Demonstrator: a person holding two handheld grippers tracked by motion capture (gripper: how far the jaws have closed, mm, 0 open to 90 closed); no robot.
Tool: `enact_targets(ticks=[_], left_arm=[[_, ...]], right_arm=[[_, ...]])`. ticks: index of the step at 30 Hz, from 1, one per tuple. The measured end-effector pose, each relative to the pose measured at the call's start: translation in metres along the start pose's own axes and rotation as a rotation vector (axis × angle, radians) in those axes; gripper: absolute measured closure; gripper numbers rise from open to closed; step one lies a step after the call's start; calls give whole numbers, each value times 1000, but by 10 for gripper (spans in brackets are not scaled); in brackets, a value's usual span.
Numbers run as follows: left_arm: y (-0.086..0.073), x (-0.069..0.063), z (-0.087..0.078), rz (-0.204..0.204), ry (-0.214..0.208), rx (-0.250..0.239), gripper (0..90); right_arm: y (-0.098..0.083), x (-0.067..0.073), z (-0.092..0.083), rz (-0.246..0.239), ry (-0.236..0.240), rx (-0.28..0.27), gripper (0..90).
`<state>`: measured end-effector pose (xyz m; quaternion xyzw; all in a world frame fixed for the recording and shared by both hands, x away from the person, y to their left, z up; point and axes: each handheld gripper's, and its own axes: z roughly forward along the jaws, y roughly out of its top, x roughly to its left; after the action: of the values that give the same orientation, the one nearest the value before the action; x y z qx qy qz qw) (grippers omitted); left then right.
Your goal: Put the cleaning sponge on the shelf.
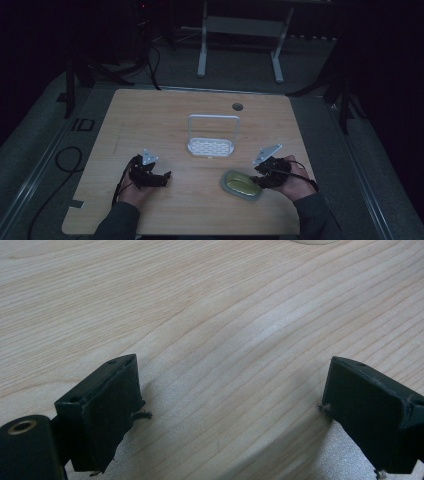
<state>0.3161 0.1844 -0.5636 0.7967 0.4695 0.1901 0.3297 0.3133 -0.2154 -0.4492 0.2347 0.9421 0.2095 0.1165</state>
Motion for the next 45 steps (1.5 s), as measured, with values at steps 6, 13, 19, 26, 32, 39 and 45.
enact_targets(ticks=[6,13,19,26,32,39,45], left_arm=[[0,0,0,0,0,0,88],[0,0,0,0,0,1,87],[0,0,0,1,0,1,87],[0,0,0,1,0,1,87],[0,0,0,0,0,1,87],[0,0,0,0,0,0,87],[0,0,0,1,-1,2,87]], right_arm=[[2,1,1,-10,7,7,582],[7,2,4,-30,16,25,582],[11,4,6,-42,26,41,583],[14,4,9,-54,39,61,606],[16,4,11,-62,51,75,611],[18,4,13,-67,55,85,611],[21,4,15,-74,58,93,602]])
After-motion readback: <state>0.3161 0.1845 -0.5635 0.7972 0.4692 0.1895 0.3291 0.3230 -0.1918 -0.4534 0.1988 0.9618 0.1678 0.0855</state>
